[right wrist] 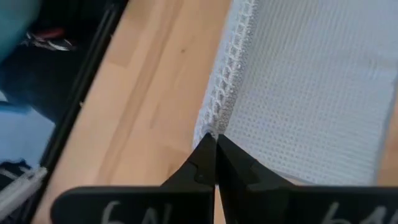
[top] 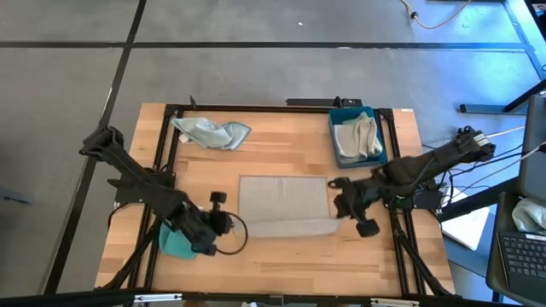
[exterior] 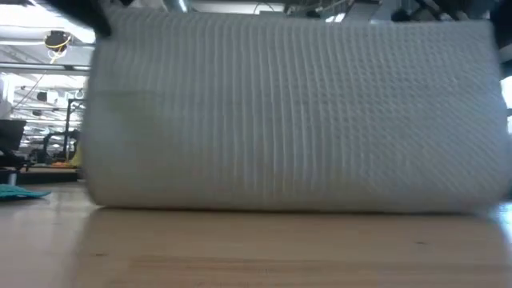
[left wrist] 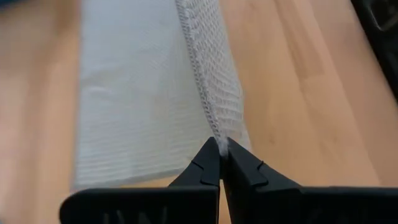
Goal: Fold microfiber towels
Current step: Fold the grey microfiber cloth
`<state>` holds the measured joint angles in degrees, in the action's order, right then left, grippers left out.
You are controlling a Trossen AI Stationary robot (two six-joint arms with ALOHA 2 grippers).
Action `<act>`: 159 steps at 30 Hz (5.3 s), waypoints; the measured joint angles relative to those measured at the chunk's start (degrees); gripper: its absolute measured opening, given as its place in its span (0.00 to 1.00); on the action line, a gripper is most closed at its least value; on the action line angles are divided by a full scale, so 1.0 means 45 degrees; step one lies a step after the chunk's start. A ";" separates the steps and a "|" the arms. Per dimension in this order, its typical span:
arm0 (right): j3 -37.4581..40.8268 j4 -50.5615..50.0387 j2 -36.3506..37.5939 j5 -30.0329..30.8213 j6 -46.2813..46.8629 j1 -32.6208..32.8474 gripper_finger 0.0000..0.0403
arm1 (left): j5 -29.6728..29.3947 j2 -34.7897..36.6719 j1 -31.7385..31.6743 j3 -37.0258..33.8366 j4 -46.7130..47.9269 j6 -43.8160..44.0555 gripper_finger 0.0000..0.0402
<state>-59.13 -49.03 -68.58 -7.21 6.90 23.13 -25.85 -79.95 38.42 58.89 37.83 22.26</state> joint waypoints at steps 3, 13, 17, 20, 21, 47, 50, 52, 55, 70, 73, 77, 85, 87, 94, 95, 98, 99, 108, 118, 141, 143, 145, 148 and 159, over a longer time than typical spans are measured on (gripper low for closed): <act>0.1387 0.1690 -0.0005 -0.0188 0.0898 0.0552 0.02 | 0.0848 -0.0810 0.0021 0.0000 -0.0633 0.0049 0.00; 0.4064 0.4301 -0.0005 0.1314 0.0823 0.1033 0.02 | 0.1312 -0.2517 -0.1468 -0.0241 -0.1031 -0.0999 0.00; 0.4089 0.3652 -0.0005 0.3485 -0.0074 0.0757 0.02 | 0.0998 -0.3079 -0.2538 -0.0550 -0.0929 -0.1316 0.00; 0.4093 0.3063 -0.0005 0.5555 -0.0450 0.0482 0.02 | 0.0576 -0.3199 -0.3178 -0.0583 -0.0567 -0.1422 0.00; 0.4093 0.2834 -0.0005 0.5974 -0.0590 0.0375 0.02 | 0.0490 -0.3199 -0.3342 -0.0588 -0.0472 -0.1537 0.00; 0.6135 0.5719 -0.0005 0.6872 -0.4464 -0.3791 0.02 | -0.0266 -0.2942 -0.6239 -0.0584 0.0786 -0.3327 0.00; 0.6377 0.6113 -0.0005 0.6775 -0.4887 -0.4171 0.02 | -0.0368 -0.2942 -0.6447 -0.0583 0.0576 -0.3332 0.00; 0.6429 0.6118 -0.0005 0.6676 -0.4951 -0.4387 0.02 | -0.0432 -0.2942 -0.6654 -0.0583 0.0352 -0.3405 0.00; 0.6567 0.6315 -0.0005 0.6668 -0.5007 -0.4669 0.02 | -0.0264 -0.2962 -0.6987 -0.0583 0.0144 -0.3474 0.00; 0.7396 0.7938 -0.0015 0.5849 -0.5011 -0.5027 0.12 | 0.0156 -0.4039 -0.7559 -0.0593 -0.0102 -0.3863 0.06; 0.7396 0.7997 -0.0015 0.6158 -0.4980 -0.5033 0.20 | -0.0540 -0.4031 -0.7561 -0.0593 -0.0173 -0.4008 0.12; 0.7396 0.7993 -0.0015 0.6471 -0.4775 -0.5031 0.31 | -0.0923 -0.3981 -0.7559 -0.0593 -0.0154 -0.4089 0.21; 0.6862 0.7930 -0.0015 0.6588 -0.4459 -0.4913 0.42 | -0.1046 -0.3981 -0.7552 -0.0593 0.0694 -0.4019 0.27; 0.6628 0.7956 -0.0015 0.6574 -0.4232 -0.4821 0.42 | -0.1049 -0.3981 -0.7516 -0.0593 0.0613 -0.4019 0.27; 0.6473 0.8440 -0.0012 0.5593 -0.3870 -0.4463 0.42 | 0.0174 -0.3981 -0.7621 -0.0593 -0.1330 -0.4120 0.28; 0.6473 0.8363 -0.0011 0.5583 -0.3707 -0.4398 0.42 | 0.0367 -0.3981 -0.7622 -0.0593 -0.1360 -0.4079 0.29; 0.6473 0.8179 -0.0010 0.5583 -0.3273 -0.4200 0.42 | 0.0476 -0.3981 -0.7620 -0.0593 -0.0953 -0.3920 0.35; 0.6473 0.8161 -0.0010 0.5583 -0.3239 -0.4116 0.42 | 0.0383 -0.3981 -0.7617 -0.0593 -0.0749 -0.3829 0.37; 0.6473 0.8063 -0.0010 0.5357 -0.2675 -0.3657 0.42 | -0.1581 -0.3940 -0.7617 -0.0568 0.0395 -0.3677 0.51; 0.6478 0.7736 -0.0010 0.2892 -0.1554 -0.2337 0.42 | -0.2672 -0.2498 -0.7264 0.0491 0.2469 -0.2705 0.51; 0.4794 0.8769 -0.4480 0.7923 -0.0196 0.2869 0.42 | -0.0213 -0.4596 -0.1627 0.0476 -0.0112 -0.1628 0.51; 0.4275 0.8481 -0.4684 0.8487 -0.0236 0.3104 0.42 | -0.0216 -0.4829 -0.1523 0.0466 -0.0030 -0.1560 0.51; 0.3850 0.8342 -0.4745 0.8964 -0.0289 0.3218 0.42 | -0.0304 -0.4956 -0.1445 0.0471 -0.0084 -0.1312 0.51; 0.3580 0.8238 -0.4745 0.9550 -0.0265 0.3250 0.42 | -0.0467 -0.5067 -0.1477 0.0476 -0.0145 -0.1093 0.51; 0.3510 0.8717 -0.4745 1.0294 0.2037 0.3241 0.42 | 0.0272 -0.5166 -0.2033 -0.0023 0.0019 -0.0928 0.51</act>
<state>-43.33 -9.80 -89.93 39.11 16.07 37.71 -24.63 -103.20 29.27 58.79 37.92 18.08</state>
